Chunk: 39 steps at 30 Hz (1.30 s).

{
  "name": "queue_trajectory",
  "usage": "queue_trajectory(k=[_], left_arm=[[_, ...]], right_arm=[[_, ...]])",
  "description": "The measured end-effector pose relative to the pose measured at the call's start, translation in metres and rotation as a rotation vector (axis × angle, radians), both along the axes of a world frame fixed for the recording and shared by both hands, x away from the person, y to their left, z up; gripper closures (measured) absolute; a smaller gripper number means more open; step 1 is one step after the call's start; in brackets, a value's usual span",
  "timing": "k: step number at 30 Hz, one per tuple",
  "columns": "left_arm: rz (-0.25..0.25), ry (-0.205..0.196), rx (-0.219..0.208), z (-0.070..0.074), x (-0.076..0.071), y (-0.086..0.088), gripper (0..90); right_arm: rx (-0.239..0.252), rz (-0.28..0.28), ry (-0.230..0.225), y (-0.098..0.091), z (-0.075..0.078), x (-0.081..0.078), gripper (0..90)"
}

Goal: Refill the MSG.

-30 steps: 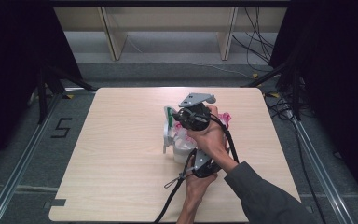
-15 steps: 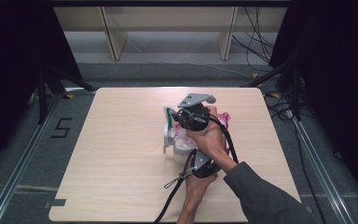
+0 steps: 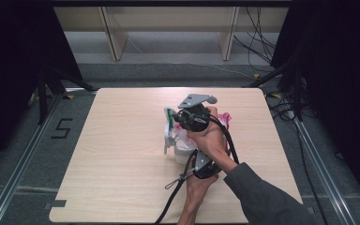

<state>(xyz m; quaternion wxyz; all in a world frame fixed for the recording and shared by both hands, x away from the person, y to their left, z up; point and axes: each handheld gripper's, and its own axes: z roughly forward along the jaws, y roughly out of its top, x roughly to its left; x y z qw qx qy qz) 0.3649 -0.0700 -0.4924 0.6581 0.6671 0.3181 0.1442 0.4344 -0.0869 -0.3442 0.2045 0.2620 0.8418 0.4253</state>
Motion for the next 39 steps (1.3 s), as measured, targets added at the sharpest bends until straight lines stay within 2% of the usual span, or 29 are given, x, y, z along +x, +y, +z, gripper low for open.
queue_trajectory(k=[4, 7, 10, 14, 19, 21, 23, 24, 33, 39], left_arm=[[-0.001, 0.0, -0.001, 0.0, -0.0001, -0.0001, 71.7], [0.003, -0.003, -0.007, -0.0004, 0.0003, 0.0, 71.8], [-0.001, 0.002, 0.0, -0.0004, 0.0002, 0.0002, 71.7], [-0.004, 0.001, -0.002, -0.0001, 0.0006, 0.001, 71.8], [-0.007, 0.002, -0.003, 0.0001, 0.0007, 0.0012, 71.8], [-0.008, 0.003, 0.001, -0.0002, 0.0009, 0.0013, 71.8], [-0.007, 0.003, 0.001, -0.0003, 0.0009, 0.0011, 71.8], [-0.007, 0.003, 0.0, -0.0003, 0.0009, 0.0011, 71.9], [-0.006, 0.001, -0.002, -0.0002, 0.0008, 0.0012, 71.8], [-0.003, -0.002, -0.005, -0.0007, 0.0014, 0.0009, 71.8]], right_arm=[[-0.015, 0.002, -0.002, 0.0013, -0.0013, 0.0005, 89.9], [0.001, -0.003, -0.008, 0.0008, -0.0006, 0.0008, 89.9], [-0.014, -0.004, -0.002, 0.0017, -0.0023, 0.0018, 89.9], [0.005, -0.021, 0.01, 0.0015, -0.0015, 0.0018, 89.9], [-0.011, -0.016, 0.023, 0.002, -0.0014, 0.0021, 89.9], [0.002, -0.02, 0.009, 0.0018, -0.002, 0.0029, 89.9], [-0.003, -0.017, 0.023, 0.0008, -0.0011, 0.0028, 89.9], [-0.003, -0.011, -0.004, 0.0007, -0.0017, 0.0043, 89.9], [-0.006, -0.022, 0.014, 0.0021, -0.0017, 0.0027, 89.9], [-0.016, -0.01, 0.011, 0.0023, -0.0021, 0.0034, 89.9]])
